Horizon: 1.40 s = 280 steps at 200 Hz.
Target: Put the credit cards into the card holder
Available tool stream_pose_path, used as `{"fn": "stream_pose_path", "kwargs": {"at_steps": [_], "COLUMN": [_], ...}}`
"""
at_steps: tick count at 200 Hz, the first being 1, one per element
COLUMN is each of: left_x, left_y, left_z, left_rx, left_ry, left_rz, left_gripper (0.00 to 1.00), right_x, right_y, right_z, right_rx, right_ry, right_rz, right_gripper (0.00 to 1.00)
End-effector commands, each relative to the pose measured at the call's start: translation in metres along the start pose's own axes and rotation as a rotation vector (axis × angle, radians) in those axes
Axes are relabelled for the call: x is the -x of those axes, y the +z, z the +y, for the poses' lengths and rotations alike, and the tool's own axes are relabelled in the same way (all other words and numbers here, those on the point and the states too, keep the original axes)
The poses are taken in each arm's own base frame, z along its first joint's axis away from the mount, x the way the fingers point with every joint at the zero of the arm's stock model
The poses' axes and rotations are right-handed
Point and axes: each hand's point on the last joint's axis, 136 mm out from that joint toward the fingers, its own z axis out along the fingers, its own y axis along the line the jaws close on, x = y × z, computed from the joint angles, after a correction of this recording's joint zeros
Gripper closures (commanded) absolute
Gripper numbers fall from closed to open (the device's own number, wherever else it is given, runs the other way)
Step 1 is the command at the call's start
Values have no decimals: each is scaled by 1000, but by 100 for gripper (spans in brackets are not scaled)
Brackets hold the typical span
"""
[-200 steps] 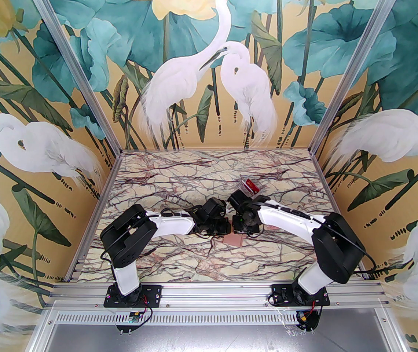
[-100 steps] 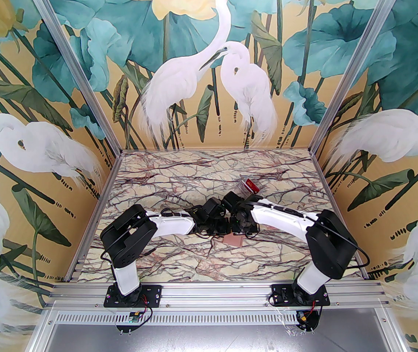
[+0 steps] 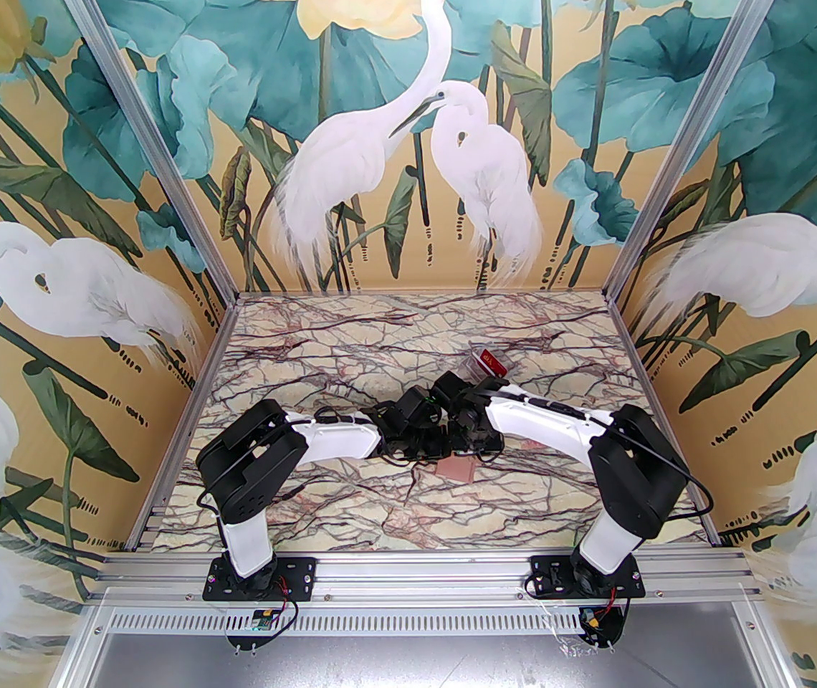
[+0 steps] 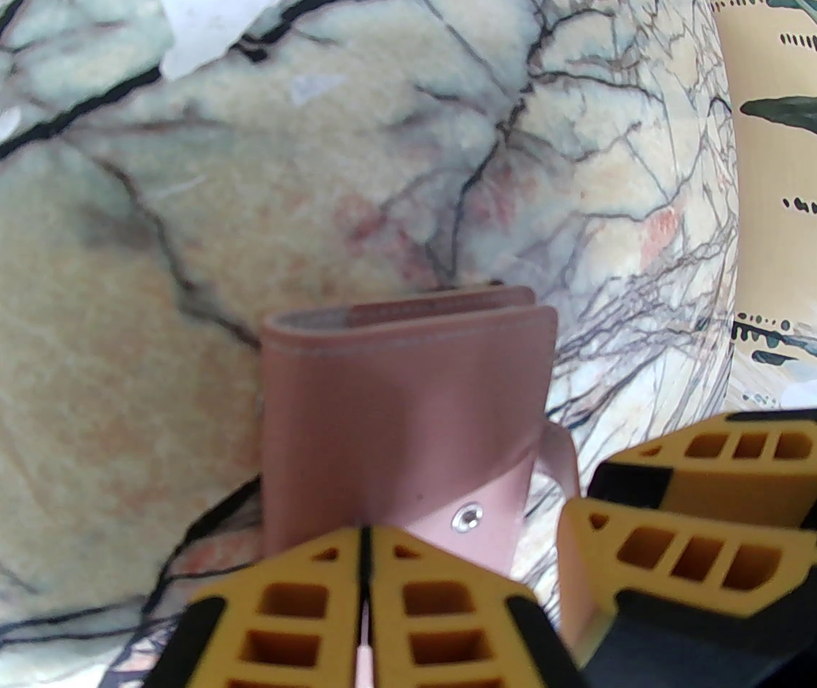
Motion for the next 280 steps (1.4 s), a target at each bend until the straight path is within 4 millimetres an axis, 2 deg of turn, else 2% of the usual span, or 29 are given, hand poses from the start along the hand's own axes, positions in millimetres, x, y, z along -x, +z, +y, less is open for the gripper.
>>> {"fn": "stream_pose_path", "kwargs": {"at_steps": [1, 30, 128, 180, 228, 270, 280], "left_x": [-21, -21, -20, -20, -21, -21, -21], "left_y": [13, 13, 14, 14, 14, 15, 15], "left_z": [27, 28, 28, 28, 28, 29, 29], "left_rx": [101, 105, 109, 111, 110, 109, 107], "left_ry": [-15, -16, -13, -14, -16, -22, -25], "left_rz": [63, 64, 69, 69, 68, 66, 62], "left_gripper": [89, 89, 89, 90, 89, 90, 90], "right_x": [-12, -14, -21, -22, -22, -18, -17], "right_y": [3, -1, 9, 8, 1, -12, -17], "right_z": [-2, -2, -2, -3, -4, -4, -1], "right_rx": [-24, -9, -10, -10, 4, 45, 74], "right_ry": [-26, -18, -33, -35, -30, -11, 0], "right_rz": [27, 23, 56, 57, 35, -18, -30], "right_gripper": [78, 73, 75, 83, 100, 100, 88]}}
